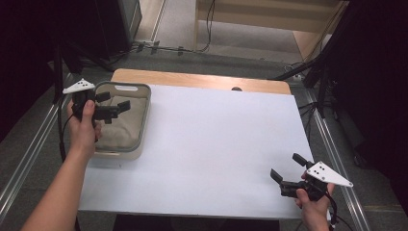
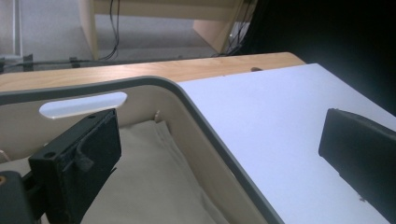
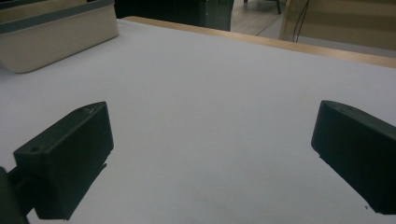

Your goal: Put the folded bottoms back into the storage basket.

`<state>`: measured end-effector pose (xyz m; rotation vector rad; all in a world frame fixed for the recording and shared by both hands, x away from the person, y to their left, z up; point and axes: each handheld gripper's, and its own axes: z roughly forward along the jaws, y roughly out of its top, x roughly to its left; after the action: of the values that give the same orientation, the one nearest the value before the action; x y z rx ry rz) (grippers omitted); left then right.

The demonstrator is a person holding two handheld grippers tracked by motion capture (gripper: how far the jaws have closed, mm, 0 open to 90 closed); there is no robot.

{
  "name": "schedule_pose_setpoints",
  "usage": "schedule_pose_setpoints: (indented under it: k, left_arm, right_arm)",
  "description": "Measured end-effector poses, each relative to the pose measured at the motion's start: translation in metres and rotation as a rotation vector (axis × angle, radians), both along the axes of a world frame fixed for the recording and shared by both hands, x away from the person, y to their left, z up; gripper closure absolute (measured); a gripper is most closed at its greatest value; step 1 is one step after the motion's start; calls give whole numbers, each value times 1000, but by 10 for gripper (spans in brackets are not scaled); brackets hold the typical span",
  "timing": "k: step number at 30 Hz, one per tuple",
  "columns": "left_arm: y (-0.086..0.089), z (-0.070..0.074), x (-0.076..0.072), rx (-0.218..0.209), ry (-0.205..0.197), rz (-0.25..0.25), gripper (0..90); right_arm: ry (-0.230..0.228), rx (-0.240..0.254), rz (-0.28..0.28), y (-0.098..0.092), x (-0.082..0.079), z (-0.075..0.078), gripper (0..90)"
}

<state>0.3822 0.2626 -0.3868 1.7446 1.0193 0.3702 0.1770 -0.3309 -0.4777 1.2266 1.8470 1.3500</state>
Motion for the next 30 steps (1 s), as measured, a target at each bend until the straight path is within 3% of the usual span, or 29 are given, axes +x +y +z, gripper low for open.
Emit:
schedule_pose_setpoints:
  k: [2, 9, 17, 23, 30]
  left_arm:
    - [-2, -1, -12, 24, -25, -7, 0]
    - [-11, -8, -55, -31, -100, -55, 0]
    - [-27, -29, -98, -18, -150, -93, 0]
    - [-36, -48, -123, -31, -176, -115, 0]
    - [-42, -62, -145, 0, -194, -116, 0]
  right_arm:
    - [-4, 1, 1, -1, 0, 0, 0]
    - [-7, 7, -6, -3, 0, 1, 0]
    - [-8, 9, -9, -5, -1, 1, 0]
    - [-2, 5, -4, -5, -2, -1, 0]
    - [-2, 8, -9, -6, -2, -4, 0]
